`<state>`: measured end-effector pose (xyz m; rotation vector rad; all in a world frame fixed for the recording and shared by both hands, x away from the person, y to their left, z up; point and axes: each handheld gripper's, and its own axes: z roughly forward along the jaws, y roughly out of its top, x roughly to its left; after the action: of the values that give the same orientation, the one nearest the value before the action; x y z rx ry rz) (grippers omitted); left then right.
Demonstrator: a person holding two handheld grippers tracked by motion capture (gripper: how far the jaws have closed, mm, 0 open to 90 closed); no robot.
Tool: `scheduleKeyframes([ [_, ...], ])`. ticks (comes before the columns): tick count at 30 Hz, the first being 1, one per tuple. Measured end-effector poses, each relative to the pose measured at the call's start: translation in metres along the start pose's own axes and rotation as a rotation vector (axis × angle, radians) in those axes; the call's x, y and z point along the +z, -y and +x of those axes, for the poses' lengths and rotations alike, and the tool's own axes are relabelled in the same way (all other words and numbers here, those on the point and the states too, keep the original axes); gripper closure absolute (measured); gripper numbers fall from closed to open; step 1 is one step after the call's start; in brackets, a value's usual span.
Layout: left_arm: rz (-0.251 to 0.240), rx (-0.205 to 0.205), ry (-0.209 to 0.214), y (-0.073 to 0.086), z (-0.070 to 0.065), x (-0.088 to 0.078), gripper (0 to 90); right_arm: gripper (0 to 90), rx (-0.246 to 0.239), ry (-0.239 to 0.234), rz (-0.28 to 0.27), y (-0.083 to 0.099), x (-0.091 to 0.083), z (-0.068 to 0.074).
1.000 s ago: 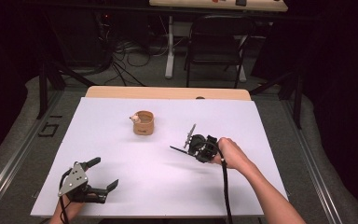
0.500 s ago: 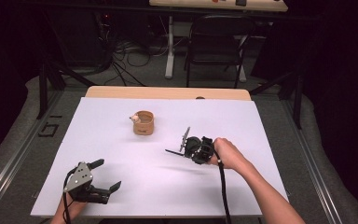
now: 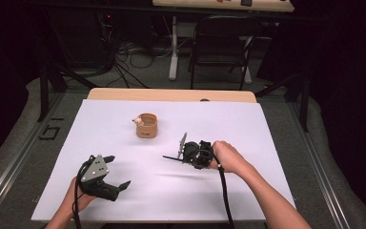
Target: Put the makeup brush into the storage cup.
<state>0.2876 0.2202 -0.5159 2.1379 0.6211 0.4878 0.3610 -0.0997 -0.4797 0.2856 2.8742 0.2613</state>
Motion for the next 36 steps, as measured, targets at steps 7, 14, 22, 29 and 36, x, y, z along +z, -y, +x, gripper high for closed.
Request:
scheduleKeyframes([
  [7, 0.093, 0.092, 0.047, -0.028, 0.003, 0.01, 0.0, 84.2, -0.025, 0.002, -0.006, -0.004, 0.001, 0.003],
  [14, 0.198, 0.194, 0.103, -0.054, 0.003, 0.026, 0.0, 84.2, -0.046, 0.0, -0.016, -0.007, 0.001, 0.006],
  [22, 0.259, 0.258, 0.14, -0.075, 0.004, 0.042, 0.0, 84.2, -0.073, 0.004, -0.022, -0.011, 0.001, 0.01],
  [29, 0.292, 0.294, 0.152, -0.085, 0.004, 0.052, 0.2, 84.2, -0.085, 0.007, -0.02, -0.015, 0.002, 0.012],
  [36, 0.312, 0.322, 0.176, -0.09, 0.001, 0.062, 3.4, 84.2, -0.1, 0.011, -0.025, -0.018, 0.002, 0.014],
])
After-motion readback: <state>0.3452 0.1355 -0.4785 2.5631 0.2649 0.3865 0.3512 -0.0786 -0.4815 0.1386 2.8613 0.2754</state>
